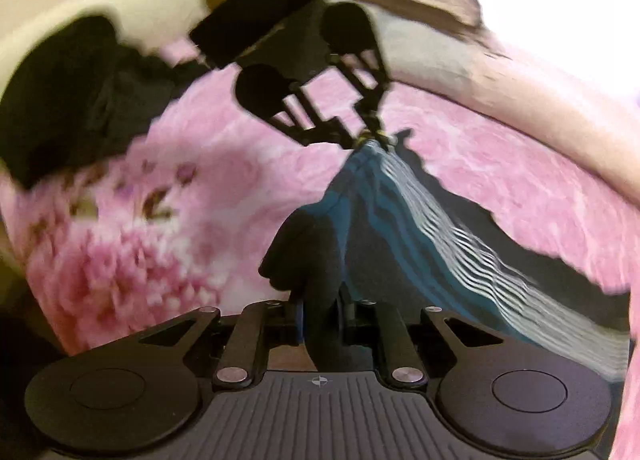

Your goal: Fold clothes

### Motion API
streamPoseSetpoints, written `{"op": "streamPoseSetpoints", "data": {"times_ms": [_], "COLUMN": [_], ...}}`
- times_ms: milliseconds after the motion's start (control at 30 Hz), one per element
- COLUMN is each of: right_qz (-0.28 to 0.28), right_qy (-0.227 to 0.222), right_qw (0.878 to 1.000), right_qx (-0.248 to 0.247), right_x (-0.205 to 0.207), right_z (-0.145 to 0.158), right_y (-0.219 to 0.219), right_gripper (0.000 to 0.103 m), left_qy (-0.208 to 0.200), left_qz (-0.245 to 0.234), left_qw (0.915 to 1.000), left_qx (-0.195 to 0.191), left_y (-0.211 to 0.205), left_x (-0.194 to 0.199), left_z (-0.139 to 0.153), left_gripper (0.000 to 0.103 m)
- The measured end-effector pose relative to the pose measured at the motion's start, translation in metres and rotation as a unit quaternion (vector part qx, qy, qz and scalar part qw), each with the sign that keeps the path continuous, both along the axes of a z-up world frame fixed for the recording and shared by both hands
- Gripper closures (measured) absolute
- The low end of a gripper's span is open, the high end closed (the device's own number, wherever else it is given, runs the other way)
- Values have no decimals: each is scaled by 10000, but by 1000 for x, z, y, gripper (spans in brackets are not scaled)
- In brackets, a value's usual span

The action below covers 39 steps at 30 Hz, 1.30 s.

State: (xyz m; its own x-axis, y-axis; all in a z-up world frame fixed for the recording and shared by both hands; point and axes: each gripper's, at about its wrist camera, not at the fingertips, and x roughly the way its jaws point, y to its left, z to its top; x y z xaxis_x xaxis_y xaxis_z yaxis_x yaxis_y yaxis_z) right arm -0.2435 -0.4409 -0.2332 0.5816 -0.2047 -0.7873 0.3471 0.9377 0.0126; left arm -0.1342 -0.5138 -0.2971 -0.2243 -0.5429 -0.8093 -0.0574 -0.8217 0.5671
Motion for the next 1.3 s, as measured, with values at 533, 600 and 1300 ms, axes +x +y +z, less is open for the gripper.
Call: {"op": "streamPoseSetpoints", "data": {"times_ms": [533, 600, 1300], "right_qz": [-3816, -4106, -5675], "right_qy": [-2360, -2445, -2711], "right_qw": [8780, 8578, 7243], "right_qx": [1665, 1893, 2825], "right_x": [-201, -227, -327], "right_z": [45, 24, -69], "right_y": [-124, -137, -156], "right_gripper": [91, 91, 18], "left_qy": [-189, -284, 977], "left_qz": [-698, -714, 1423], "left_qw": [9956, 9934, 9675], "left_qx": [591, 855, 1848], "left_y": [-176, -195, -262], "left_x": [-210, -239, -272], "left_z": [94, 75, 6], "left_gripper": [92, 92, 77]}}
